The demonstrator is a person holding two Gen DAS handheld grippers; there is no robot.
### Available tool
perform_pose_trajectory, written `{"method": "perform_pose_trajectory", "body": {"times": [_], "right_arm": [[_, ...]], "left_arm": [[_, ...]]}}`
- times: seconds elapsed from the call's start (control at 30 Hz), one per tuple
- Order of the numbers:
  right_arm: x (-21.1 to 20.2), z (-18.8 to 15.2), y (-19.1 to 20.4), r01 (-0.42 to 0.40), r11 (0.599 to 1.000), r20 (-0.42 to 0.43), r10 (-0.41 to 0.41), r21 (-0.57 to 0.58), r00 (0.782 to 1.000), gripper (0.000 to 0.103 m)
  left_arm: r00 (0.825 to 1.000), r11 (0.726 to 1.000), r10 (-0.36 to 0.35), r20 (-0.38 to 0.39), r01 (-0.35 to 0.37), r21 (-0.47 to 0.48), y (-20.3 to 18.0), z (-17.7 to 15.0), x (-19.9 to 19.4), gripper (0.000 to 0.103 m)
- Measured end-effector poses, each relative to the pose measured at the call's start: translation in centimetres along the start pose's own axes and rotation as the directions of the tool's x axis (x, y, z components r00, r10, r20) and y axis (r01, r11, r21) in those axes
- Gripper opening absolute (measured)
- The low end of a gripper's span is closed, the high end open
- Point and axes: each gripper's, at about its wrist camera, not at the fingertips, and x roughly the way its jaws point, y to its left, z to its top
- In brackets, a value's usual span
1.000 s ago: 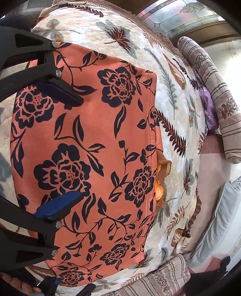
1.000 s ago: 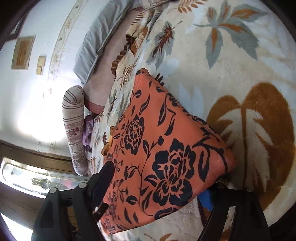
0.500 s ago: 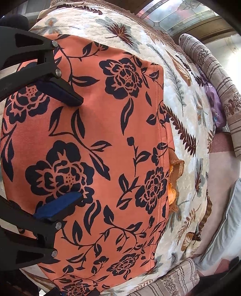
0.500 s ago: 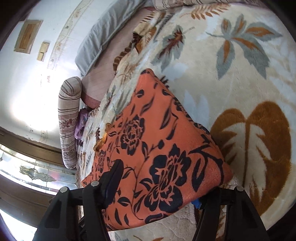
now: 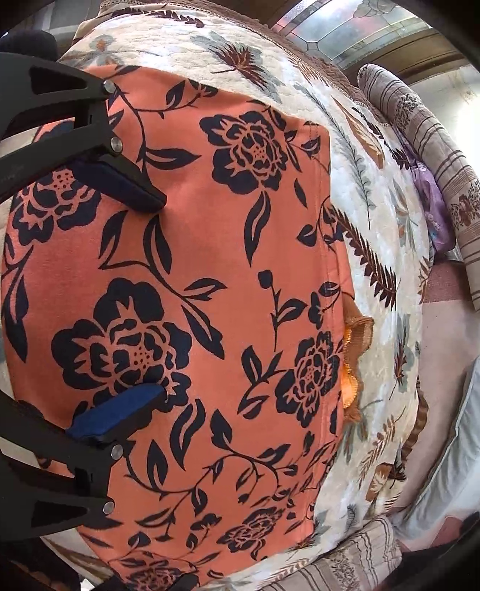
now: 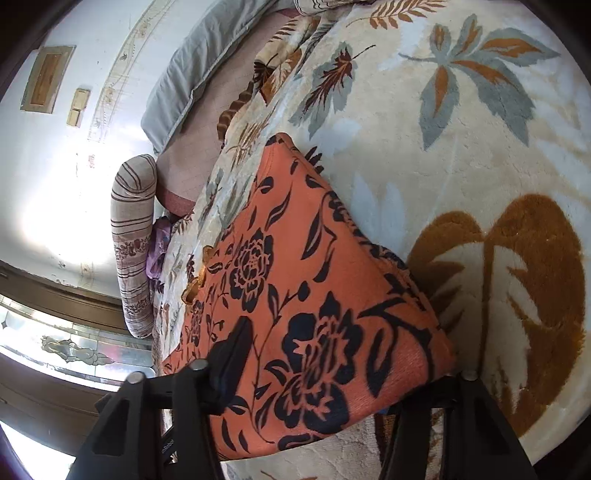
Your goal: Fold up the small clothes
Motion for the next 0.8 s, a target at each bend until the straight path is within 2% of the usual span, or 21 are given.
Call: {"method": "perform_pose_trajectory", "body": {"times": [0.03,0.13,0.27,0.37,0.43,0.47,0.53,0.57,0.6,0.63,0.7,0.8], "right_arm": [[0.0,0.1,-0.1,0.021,1.0,-0.004,-0.021,-0.005,1.0,0.032],[-0.2,0.2,0.3,0.052,0.998,-0.007,-0.053,-0.038,0.999,0.028],[-2.1,-0.1,2.9,0.113,0.983,0.074,-0.103,-0.147,0.992,0.017],[-3.3,-0.4,4.0,0.172,0.965,0.132,-0.147,-0.197,0.98,0.016],[-2.0,-0.4,2.7,0.212,0.961,0.078,-0.201,-0.177,0.976,0.016],[-1.3,-0.4,1.3,0.193,0.974,0.03,-0.19,-0.123,0.981,0.02],[-1.6,-0.6,-0.7,0.068,0.998,0.017,-0.068,-0.008,0.998,0.026],[-2.0,-0.6,-1.0,0.03,0.999,0.024,-0.03,0.017,0.999,0.038],[-2.4,-0.6,-1.0,0.007,1.0,0.036,-0.008,0.024,0.999,0.065],[-2.8,-0.5,-0.8,-0.019,1.0,0.053,0.018,0.022,0.998,0.076],[-3.3,-0.5,-0.2,-0.059,0.998,0.072,0.058,0.013,0.996,0.08],[-2.2,-0.3,0.2,-0.051,0.999,0.033,0.051,0.003,0.998,0.079]], "left_arm": [[1.0,1.0,0.001,0.001,-0.001,0.0,0.0,0.0,0.0,0.096],[1.0,1.0,-0.002,0.0,0.002,0.001,0.0,0.0,0.1,0.097],[1.0,1.0,-0.002,0.011,0.002,0.004,0.0,-0.1,0.1,0.097],[1.0,1.0,-0.004,0.009,0.004,0.001,0.0,-0.1,0.2,0.097],[1.0,1.0,0.0,0.008,0.0,0.002,-0.1,-0.2,0.2,0.097],[1.0,1.0,-0.001,0.007,0.001,0.003,0.0,-0.2,0.1,0.097],[1.0,1.0,-0.011,0.002,0.011,0.001,0.2,-0.1,0.1,0.097],[1.0,1.0,-0.014,-0.001,0.014,0.0,0.3,0.0,0.1,0.097],[1.0,1.0,-0.014,-0.004,0.014,0.0,0.4,0.0,0.1,0.097],[1.0,1.0,-0.012,-0.005,0.012,0.001,0.3,0.0,0.1,0.097],[1.0,1.0,-0.01,-0.002,0.01,0.001,0.3,0.0,0.2,0.097],[1.0,1.0,-0.009,-0.005,0.009,0.0,0.3,0.1,0.2,0.097]]}}
